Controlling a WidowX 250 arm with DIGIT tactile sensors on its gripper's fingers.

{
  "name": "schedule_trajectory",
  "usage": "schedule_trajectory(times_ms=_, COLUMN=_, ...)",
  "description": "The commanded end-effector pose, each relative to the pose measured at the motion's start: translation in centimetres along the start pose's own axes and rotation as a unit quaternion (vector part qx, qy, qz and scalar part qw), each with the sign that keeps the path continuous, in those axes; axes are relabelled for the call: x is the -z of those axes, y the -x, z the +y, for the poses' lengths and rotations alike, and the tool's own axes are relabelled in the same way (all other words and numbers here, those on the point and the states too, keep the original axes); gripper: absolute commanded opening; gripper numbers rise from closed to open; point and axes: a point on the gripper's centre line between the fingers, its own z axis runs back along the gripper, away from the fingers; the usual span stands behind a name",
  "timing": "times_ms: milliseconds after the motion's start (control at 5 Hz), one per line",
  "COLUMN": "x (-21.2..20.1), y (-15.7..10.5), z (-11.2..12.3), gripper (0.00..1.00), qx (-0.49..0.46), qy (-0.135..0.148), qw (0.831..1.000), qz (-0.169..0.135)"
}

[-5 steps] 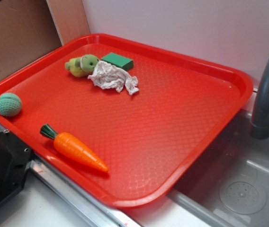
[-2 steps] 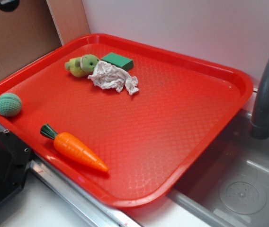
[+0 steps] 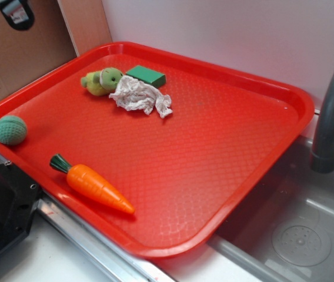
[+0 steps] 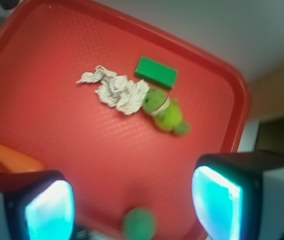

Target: Grab the green animal.

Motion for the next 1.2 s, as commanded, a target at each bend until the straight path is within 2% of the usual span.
schedule_trajectory(times_ms=0, x=3.4, y=-2.1, z=3.4, gripper=1.0, qx=0.115, qy=-0.055, qw=0.991, qz=-0.047)
schedule_trajectory(times_ms=200, x=6.0, y=-2.6, z=4.2, gripper=1.0, qx=0.158, qy=-0.035, qw=0.985, qz=-0.063)
schedule_trajectory(times_ms=400, x=8.6, y=-2.9, z=5.3, gripper=1.0, qx=0.17, qy=0.003, qw=0.983, qz=-0.066)
schedule_trajectory(times_ms=800, x=13.6, y=-3.6, z=5.2, gripper=1.0, qx=0.209, qy=0.05, qw=0.976, qz=-0.025)
schedule_trajectory(times_ms=1000, x=14.7, y=-3.8, z=4.5, gripper=1.0, qx=0.244, qy=0.061, qw=0.967, qz=-0.036)
